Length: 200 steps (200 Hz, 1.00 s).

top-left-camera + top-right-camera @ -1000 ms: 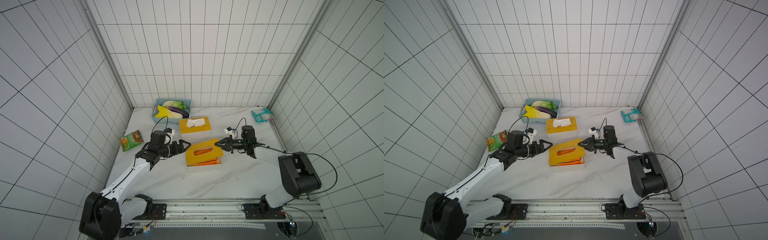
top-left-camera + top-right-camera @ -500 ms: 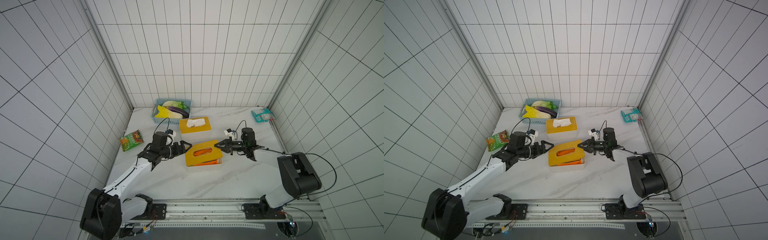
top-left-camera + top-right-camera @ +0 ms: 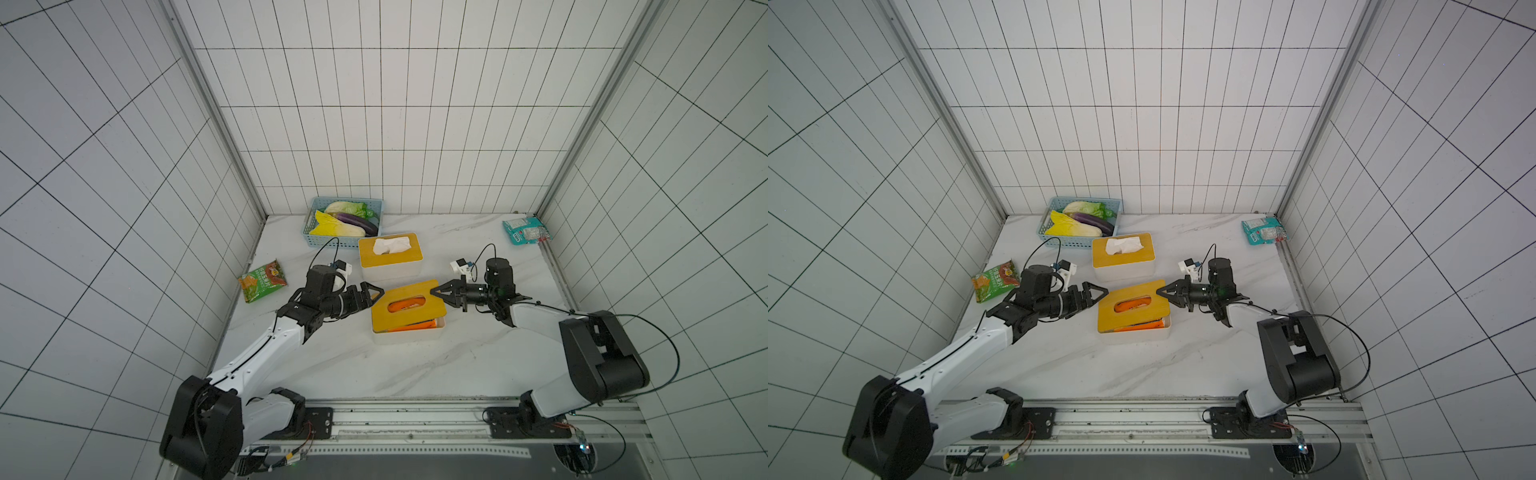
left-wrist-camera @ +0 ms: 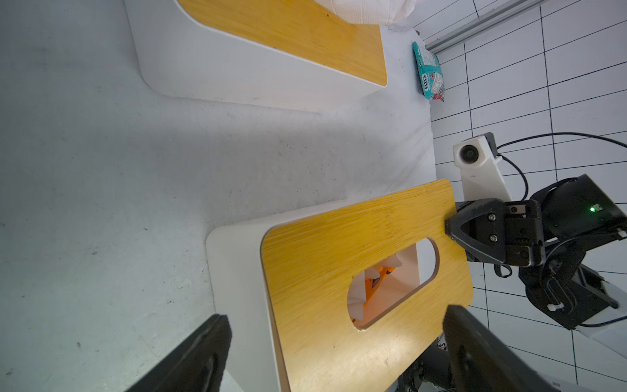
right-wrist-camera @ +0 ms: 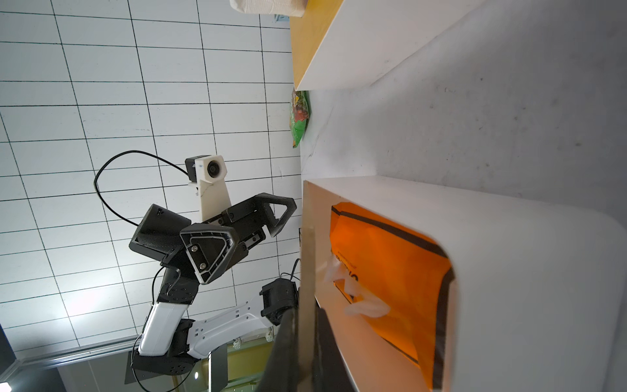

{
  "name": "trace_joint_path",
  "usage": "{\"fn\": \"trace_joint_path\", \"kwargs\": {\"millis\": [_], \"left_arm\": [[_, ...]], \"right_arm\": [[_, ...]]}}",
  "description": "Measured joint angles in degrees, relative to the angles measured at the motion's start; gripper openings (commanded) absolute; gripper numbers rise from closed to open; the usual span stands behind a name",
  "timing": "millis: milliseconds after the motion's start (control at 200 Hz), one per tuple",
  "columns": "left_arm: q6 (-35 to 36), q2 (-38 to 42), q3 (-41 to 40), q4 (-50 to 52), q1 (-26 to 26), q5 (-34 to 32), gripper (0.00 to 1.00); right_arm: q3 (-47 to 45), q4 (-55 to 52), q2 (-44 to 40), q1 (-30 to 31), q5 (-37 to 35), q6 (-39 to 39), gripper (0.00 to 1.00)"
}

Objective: Put the tissue paper into the tissue box
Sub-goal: Close the box lid on the tissue box.

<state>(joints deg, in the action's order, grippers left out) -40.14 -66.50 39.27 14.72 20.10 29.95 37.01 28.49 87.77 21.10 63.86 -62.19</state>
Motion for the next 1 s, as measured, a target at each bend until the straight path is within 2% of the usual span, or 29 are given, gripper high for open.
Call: {"fn": "trace_joint_path", "kwargs": {"millis": [999], "left_arm": [[-1.7,-1.0,-2.1,-1.2,2.4,-0.8,0.96]], "right_arm": [[-1.2,2.2,-0.2,1.1,-1.7,-0.6,0.00]]}}
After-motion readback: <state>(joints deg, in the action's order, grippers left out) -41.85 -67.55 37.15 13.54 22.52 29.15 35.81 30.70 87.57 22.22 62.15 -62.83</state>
